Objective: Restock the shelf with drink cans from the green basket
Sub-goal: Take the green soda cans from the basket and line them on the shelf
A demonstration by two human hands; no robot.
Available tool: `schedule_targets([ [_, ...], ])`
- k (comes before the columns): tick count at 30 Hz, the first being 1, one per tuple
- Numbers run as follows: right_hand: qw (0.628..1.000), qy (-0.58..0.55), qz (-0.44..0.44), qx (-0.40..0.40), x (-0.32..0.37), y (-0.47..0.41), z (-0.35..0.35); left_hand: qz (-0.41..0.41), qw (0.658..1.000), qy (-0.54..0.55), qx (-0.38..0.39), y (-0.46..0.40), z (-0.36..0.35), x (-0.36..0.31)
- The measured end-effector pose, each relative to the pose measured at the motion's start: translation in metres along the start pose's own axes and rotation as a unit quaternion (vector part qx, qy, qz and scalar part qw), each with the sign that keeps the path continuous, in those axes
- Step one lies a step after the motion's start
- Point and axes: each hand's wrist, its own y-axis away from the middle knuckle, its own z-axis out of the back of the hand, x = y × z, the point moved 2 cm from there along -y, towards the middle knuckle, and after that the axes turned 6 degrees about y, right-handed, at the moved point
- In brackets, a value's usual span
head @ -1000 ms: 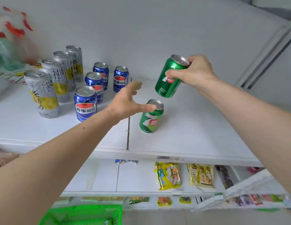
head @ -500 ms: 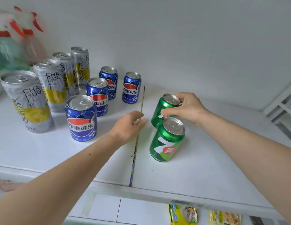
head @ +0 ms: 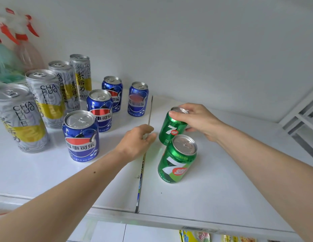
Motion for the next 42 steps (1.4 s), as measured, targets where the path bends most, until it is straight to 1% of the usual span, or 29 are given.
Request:
schedule_targets([
  [2, 1.000, -0.012, -0.005, 0.009, 0.003, 0.000, 0.000, 0.001, 1.000, -0.001, 0.003, 0.000, 0.000, -0.001],
  [9, 1.000, 0.007, 0.001, 0.026, 0.003, 0.000, 0.003, 0.003, 1.000, -0.002, 0.009, 0.000, -0.001, -0.002],
  [12, 1.000, 0.004, -0.003, 0.022, 0.003, 0.001, 0.001, 0.004, 1.000, -0.004, 0.006, 0.000, -0.002, -0.002],
  [16, 0.999, 0.040, -0.027, 0.003, 0.002, 0.004, 0.000, 0.008, 1.000, 0.002, 0.001, 0.003, -0.002, -0.004],
  [18, 0.998, 0.035, -0.037, -0.028, 0.002, 0.009, 0.001, 0.007, 1.000, 0.002, -0.003, 0.006, 0.000, -0.005],
  [21, 0.992, 0.003, -0.021, -0.125, 0.004, 0.019, 0.005, 0.001, 1.000, -0.001, -0.009, 0.015, 0.002, -0.007],
  [24, 0.975, 0.014, 0.022, -0.223, 0.014, 0.039, 0.007, -0.016, 1.000, -0.005, -0.014, 0.030, 0.006, -0.007],
  [29, 0.942, 0.032, 0.094, -0.320, 0.037, 0.097, -0.013, -0.067, 0.997, -0.004, -0.044, 0.074, 0.014, -0.008],
  [33, 0.914, 0.014, 0.148, -0.379, 0.053, 0.155, -0.060, -0.131, 0.989, 0.007, -0.067, 0.125, 0.020, 0.002],
  [36, 0.895, -0.022, 0.179, -0.409, 0.054, 0.192, -0.105, -0.209, 0.974, 0.015, -0.081, 0.165, 0.023, 0.021],
  [39, 0.873, -0.018, 0.193, -0.448, 0.045, 0.221, -0.151, -0.264, 0.959, 0.037, -0.100, 0.203, 0.023, 0.047],
  [42, 0.872, -0.013, 0.186, -0.453, 0.019, 0.244, -0.200, -0.281, 0.953, 0.037, -0.108, 0.233, 0.013, 0.085],
])
